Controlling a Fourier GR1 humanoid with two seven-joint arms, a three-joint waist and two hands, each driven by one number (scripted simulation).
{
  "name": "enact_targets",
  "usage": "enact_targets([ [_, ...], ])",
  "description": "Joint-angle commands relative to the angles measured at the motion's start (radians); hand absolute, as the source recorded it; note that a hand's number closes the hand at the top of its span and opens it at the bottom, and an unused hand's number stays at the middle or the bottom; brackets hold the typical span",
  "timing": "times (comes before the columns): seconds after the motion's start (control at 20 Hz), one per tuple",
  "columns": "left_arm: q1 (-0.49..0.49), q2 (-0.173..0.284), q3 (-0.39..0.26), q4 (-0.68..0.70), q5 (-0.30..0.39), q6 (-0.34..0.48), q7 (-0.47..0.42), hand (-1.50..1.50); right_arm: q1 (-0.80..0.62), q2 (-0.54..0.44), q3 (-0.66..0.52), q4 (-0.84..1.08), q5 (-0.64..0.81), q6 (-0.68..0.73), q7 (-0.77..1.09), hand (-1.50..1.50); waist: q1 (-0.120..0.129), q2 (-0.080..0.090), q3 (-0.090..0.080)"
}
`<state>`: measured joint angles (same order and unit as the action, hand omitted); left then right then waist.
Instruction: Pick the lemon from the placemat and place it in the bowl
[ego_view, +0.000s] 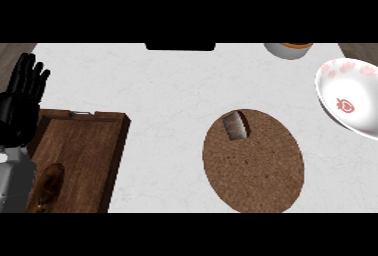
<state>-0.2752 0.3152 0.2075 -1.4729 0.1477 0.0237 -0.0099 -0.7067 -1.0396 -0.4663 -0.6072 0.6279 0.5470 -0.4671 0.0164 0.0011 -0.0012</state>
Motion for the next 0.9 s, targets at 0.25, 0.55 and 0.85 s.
enact_targets([
  [0.25,0.007,-0.031,-0.024,-0.025,-0.021,0.016,0.012,0.00,0.001,0.240,0.111,-0.048,0.071,-0.184,0.132,1.50,-0.006,0.001,0.001],
  [0.55,0.064,-0.031,-0.019,-0.071,-0.016,0.002,0.007,0.00,0.005,0.294,0.102,0.098,0.120,-0.339,0.220,1.50,0.008,0.004,0.002],
  [0.85,-0.013,0.010,0.030,-0.004,0.012,-0.018,0.014,0.00,-0.046,0.358,0.025,0.261,0.046,-0.373,0.174,-1.50,0.014,0.012,0.004],
])
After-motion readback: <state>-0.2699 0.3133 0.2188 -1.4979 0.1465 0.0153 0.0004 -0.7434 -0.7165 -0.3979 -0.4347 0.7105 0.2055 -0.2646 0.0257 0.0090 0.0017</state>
